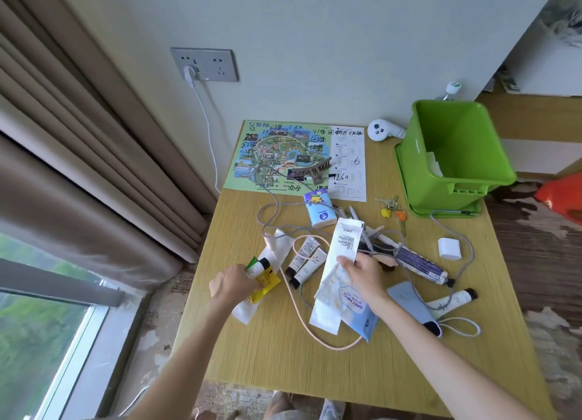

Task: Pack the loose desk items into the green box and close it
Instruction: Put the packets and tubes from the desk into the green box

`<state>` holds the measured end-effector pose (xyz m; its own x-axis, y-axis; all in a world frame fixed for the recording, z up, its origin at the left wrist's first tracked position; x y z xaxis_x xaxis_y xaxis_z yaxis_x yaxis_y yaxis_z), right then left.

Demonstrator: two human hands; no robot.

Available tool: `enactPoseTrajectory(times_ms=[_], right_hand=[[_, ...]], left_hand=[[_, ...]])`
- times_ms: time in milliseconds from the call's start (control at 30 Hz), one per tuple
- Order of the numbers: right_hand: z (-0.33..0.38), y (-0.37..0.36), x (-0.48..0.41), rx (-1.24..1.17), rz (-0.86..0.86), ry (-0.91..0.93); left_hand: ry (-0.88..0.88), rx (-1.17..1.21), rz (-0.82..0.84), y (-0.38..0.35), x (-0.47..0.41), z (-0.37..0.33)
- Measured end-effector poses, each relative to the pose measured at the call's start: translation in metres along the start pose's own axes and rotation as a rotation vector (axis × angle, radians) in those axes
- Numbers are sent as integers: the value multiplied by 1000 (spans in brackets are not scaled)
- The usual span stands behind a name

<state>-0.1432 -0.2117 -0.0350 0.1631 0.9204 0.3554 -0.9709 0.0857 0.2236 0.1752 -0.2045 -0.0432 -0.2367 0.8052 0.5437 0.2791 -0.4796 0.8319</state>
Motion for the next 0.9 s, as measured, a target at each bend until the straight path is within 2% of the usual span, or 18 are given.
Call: enactPoseTrajectory(times_ms=[100, 333, 533, 633, 733, 800, 900], right_hand=[[18, -9, 1, 59, 44, 78], [59, -29, 0, 152, 119, 266], [90, -28, -3, 173, 120, 304], [115, -21, -5, 186, 68, 352], [139, -13, -11, 169, 50, 370], [157, -6, -16, 173, 35, 378], [185, 18, -25, 159, -26, 407]], left_hand=[[-21, -18, -58, 20, 10, 7], [-114, -322, -414, 79, 50, -7], [-79, -396, -455, 117, 71, -10], [-32, -353, -492, 149, 82, -15], [-36, -245, -625, 189, 96, -31], [-77, -111, -684, 212, 103, -47], [-181, 127, -649, 227, 99, -81]])
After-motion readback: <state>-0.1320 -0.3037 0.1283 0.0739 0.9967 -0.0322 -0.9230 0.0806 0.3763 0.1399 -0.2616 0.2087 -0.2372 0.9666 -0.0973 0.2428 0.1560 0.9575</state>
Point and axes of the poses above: each hand's wrist, its own x-axis away from the middle knuckle, its own y-axis out of the back of the hand, z = x × y, the point moved 10 cm from there along -x, towards the middle knuckle, and after that the axes turned 5 degrees about -x, right-handed, at the moved point
